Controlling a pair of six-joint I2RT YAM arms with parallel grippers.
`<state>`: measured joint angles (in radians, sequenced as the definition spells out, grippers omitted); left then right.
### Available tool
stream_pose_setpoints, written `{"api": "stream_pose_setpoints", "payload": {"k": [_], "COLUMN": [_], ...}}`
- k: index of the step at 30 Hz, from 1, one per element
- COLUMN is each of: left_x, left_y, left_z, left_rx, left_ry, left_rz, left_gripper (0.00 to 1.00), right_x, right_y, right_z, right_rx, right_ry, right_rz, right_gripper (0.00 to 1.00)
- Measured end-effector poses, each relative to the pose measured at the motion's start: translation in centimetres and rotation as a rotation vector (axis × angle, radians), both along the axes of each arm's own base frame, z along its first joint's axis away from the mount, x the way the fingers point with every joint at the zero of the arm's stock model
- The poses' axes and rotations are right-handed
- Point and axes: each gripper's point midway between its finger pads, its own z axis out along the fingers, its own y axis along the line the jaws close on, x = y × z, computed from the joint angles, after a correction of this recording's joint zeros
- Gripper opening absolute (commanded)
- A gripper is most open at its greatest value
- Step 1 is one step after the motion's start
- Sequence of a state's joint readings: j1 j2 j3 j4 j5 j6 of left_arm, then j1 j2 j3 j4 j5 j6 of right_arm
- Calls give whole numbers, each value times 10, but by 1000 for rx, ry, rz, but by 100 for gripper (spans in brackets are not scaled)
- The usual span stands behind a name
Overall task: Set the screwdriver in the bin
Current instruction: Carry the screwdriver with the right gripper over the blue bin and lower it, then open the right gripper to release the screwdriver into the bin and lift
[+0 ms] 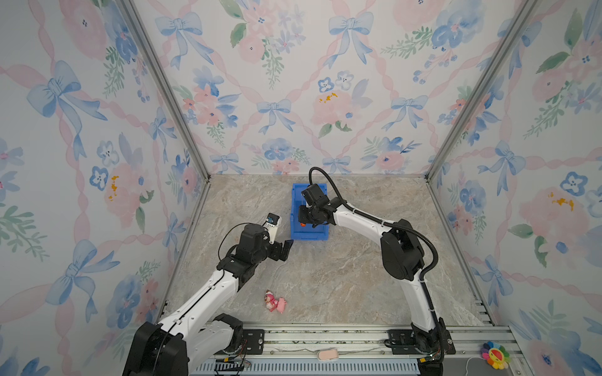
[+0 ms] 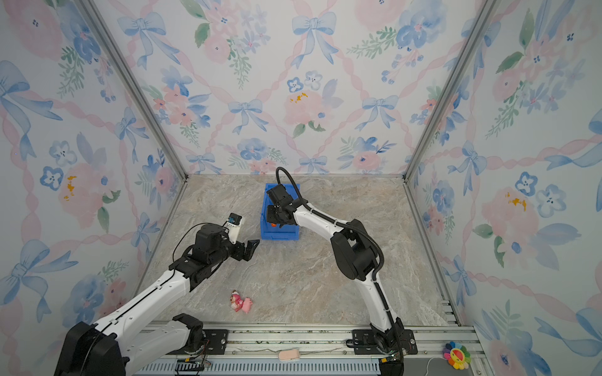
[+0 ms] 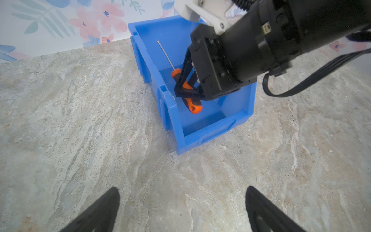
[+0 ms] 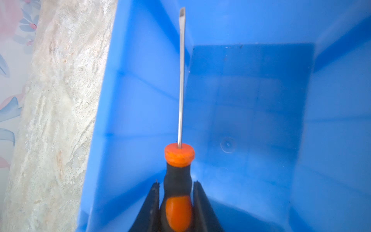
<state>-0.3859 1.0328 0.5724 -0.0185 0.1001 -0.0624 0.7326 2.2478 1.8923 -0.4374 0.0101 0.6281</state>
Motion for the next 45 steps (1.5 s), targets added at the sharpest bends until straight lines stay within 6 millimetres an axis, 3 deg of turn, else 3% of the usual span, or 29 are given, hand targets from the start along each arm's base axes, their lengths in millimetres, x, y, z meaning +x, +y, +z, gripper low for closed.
{"api": "stream_pose_setpoints", "payload": {"k": [5, 14, 24, 34, 37, 40, 45], "left_x": [0, 0, 1, 1, 2, 3, 6], "left_y": [0, 2, 4, 5, 7, 9, 16], "left_z": [0, -1, 1, 1, 1, 1, 1], "left_rx": [0, 10, 15, 18, 22, 30, 48], "left_ry": [0, 3, -8, -8, -11, -14, -20], "left_rz": [0, 6, 20, 24, 33, 46, 86], "left_gripper": [98, 98, 98, 98, 98, 98, 98], "right_x": [5, 4, 3, 2, 3, 2, -1], "right_y": [5, 4, 4, 0, -2, -5, -10], "right_z": [-5, -33, -39, -45, -38, -18, 46], "right_rx": [-7, -48, -60, -74, -83, -81, -41], "right_ry": [-2, 40, 51, 49, 29, -7, -119], "right_rz": [7, 17, 20, 19, 21, 26, 39], "right_gripper": [16, 24, 38, 40, 43, 48, 67]}}
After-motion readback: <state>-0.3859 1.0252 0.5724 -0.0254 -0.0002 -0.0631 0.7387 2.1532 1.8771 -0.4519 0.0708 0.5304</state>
